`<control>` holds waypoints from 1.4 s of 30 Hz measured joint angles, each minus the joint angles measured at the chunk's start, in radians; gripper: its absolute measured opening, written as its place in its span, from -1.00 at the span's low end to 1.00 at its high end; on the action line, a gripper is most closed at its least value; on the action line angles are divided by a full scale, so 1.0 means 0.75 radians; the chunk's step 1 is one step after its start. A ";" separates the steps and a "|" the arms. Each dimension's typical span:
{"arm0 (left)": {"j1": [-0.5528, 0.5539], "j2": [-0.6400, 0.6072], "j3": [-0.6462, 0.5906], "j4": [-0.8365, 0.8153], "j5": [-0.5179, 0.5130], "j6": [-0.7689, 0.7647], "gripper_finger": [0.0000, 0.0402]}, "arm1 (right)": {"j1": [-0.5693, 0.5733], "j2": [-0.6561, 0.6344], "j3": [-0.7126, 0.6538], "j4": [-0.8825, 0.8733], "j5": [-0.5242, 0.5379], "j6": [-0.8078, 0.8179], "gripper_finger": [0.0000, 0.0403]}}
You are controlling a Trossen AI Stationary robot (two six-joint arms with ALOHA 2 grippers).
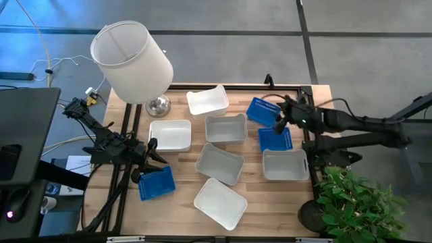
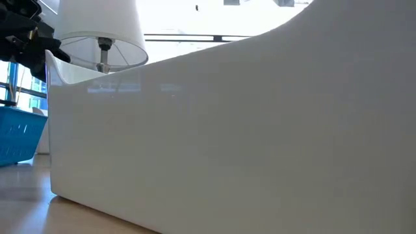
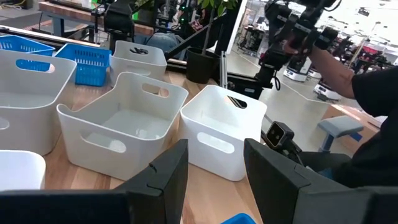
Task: Stack baskets by color
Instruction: Stack the top blue bin into the middle blue bin
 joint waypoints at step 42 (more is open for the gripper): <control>0.000 0.000 0.000 0.000 0.001 -0.001 -0.28 | -0.361 1.086 0.412 -0.195 -0.475 -0.065 -0.01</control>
